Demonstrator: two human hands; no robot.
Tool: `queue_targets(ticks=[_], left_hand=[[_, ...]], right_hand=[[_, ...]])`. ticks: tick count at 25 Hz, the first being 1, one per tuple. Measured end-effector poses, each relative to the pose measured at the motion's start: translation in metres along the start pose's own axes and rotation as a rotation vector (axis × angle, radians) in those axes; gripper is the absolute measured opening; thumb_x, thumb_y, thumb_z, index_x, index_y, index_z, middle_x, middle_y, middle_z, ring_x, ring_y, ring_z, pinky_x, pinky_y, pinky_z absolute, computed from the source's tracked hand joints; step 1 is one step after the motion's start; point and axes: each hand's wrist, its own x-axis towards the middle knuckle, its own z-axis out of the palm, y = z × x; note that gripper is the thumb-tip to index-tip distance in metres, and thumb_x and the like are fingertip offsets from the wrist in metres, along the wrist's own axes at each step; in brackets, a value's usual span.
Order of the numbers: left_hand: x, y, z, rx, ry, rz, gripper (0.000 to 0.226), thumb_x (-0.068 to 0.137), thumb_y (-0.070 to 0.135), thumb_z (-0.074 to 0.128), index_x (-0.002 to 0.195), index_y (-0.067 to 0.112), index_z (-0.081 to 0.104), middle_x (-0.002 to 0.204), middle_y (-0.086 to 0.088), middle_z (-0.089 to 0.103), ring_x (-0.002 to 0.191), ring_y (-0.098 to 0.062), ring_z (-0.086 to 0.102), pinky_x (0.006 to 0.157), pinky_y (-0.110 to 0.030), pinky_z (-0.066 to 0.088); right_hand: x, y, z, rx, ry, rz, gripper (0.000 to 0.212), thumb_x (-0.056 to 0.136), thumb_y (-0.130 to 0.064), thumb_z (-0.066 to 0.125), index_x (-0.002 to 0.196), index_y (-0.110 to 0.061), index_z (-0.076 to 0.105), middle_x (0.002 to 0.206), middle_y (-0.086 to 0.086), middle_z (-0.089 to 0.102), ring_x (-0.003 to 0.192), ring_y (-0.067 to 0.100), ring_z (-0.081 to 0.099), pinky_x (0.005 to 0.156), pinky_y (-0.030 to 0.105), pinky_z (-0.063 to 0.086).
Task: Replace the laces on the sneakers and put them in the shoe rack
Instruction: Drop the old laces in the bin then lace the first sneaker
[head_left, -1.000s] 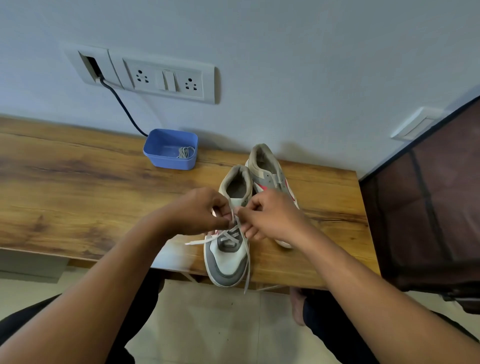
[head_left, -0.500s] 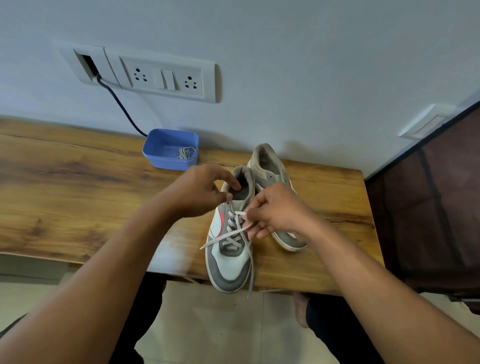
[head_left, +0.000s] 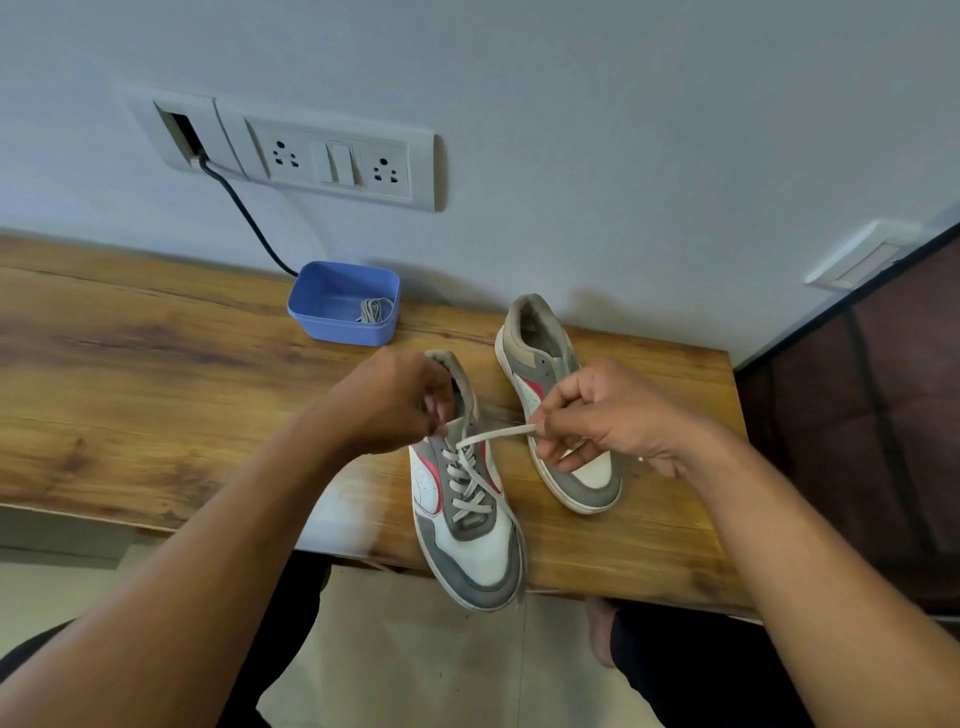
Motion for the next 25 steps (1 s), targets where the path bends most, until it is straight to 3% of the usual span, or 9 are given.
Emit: queue_targets(ticks=[2, 4, 7, 10, 14, 19, 22, 25], left_hand=[[-0.003, 0.009, -0.006, -0.242, 0.009, 0.094, 0.007, 0.085, 0.031, 0.081, 0.09, 0.028, 0.078, 0.084, 0.009, 0.075, 0.075, -0.006, 0.067, 0.066, -0.024, 0.052], [-0.005, 0.017, -0.009, -0.397, -0.069, 0.133, 0.011, 0.087, 0.03, 0.08, 0.094, 0.022, 0.079, 0.084, 0.003, 0.077, 0.075, -0.013, 0.071, 0.065, -0.022, 0.054], [-0.007, 0.008, -0.012, -0.367, -0.161, 0.07, 0.006, 0.086, 0.019, 0.08, 0.087, 0.013, 0.079, 0.078, -0.002, 0.077, 0.071, -0.022, 0.073, 0.063, -0.024, 0.056], [-0.013, 0.004, -0.014, -0.393, -0.286, 0.031, 0.013, 0.087, 0.027, 0.08, 0.09, 0.014, 0.081, 0.083, -0.002, 0.078, 0.072, -0.029, 0.071, 0.062, -0.028, 0.057], [-0.013, 0.014, -0.012, -0.49, -0.133, 0.052, 0.013, 0.09, 0.019, 0.077, 0.087, 0.007, 0.08, 0.078, -0.008, 0.076, 0.057, -0.011, 0.057, 0.05, -0.02, 0.045], [-0.015, 0.012, -0.006, -0.538, -0.097, 0.015, 0.012, 0.087, 0.021, 0.08, 0.085, 0.01, 0.082, 0.078, -0.011, 0.075, 0.063, -0.014, 0.058, 0.053, -0.019, 0.046], [-0.013, 0.012, -0.005, -0.47, -0.115, 0.025, 0.01, 0.087, 0.024, 0.08, 0.085, 0.015, 0.083, 0.076, -0.007, 0.075, 0.063, -0.014, 0.061, 0.055, -0.019, 0.048], [-0.01, 0.001, -0.01, -0.396, 0.011, -0.023, 0.009, 0.09, 0.024, 0.077, 0.088, 0.017, 0.082, 0.073, 0.004, 0.075, 0.056, 0.003, 0.059, 0.055, -0.01, 0.042]], right_hand=[[0.004, -0.004, 0.015, 0.043, -0.032, -0.067, 0.006, 0.096, -0.006, 0.072, 0.1, -0.001, 0.074, 0.083, 0.012, 0.079, 0.076, 0.021, 0.075, 0.068, 0.033, 0.064], [0.009, -0.007, 0.023, 0.099, -0.005, -0.142, 0.01, 0.094, -0.009, 0.077, 0.101, -0.002, 0.076, 0.084, 0.013, 0.078, 0.073, 0.019, 0.073, 0.066, 0.031, 0.062], [0.013, -0.006, 0.015, 0.157, 0.114, -0.171, 0.012, 0.088, -0.006, 0.082, 0.098, -0.001, 0.078, 0.08, 0.014, 0.076, 0.07, 0.02, 0.071, 0.067, 0.029, 0.064], [0.014, -0.001, 0.015, 0.199, 0.143, -0.137, 0.014, 0.083, -0.002, 0.085, 0.096, 0.001, 0.079, 0.081, 0.015, 0.074, 0.072, 0.02, 0.072, 0.067, 0.028, 0.065], [0.019, -0.01, 0.035, 0.326, 0.121, -0.176, 0.022, 0.083, 0.0, 0.084, 0.104, 0.001, 0.076, 0.081, 0.012, 0.077, 0.073, 0.021, 0.074, 0.067, 0.03, 0.064], [0.03, -0.015, 0.057, 0.719, 0.332, -0.07, 0.046, 0.08, 0.0, 0.087, 0.117, -0.009, 0.061, 0.084, 0.014, 0.078, 0.066, 0.02, 0.073, 0.063, 0.03, 0.062], [0.036, -0.01, 0.067, 0.646, 0.376, -0.144, 0.029, 0.081, -0.002, 0.087, 0.101, -0.008, 0.067, 0.084, 0.014, 0.077, 0.069, 0.021, 0.074, 0.062, 0.031, 0.06], [0.031, -0.008, 0.056, 0.567, 0.375, -0.202, 0.017, 0.082, 0.003, 0.083, 0.097, -0.002, 0.077, 0.083, 0.016, 0.078, 0.072, 0.022, 0.075, 0.061, 0.024, 0.059]])
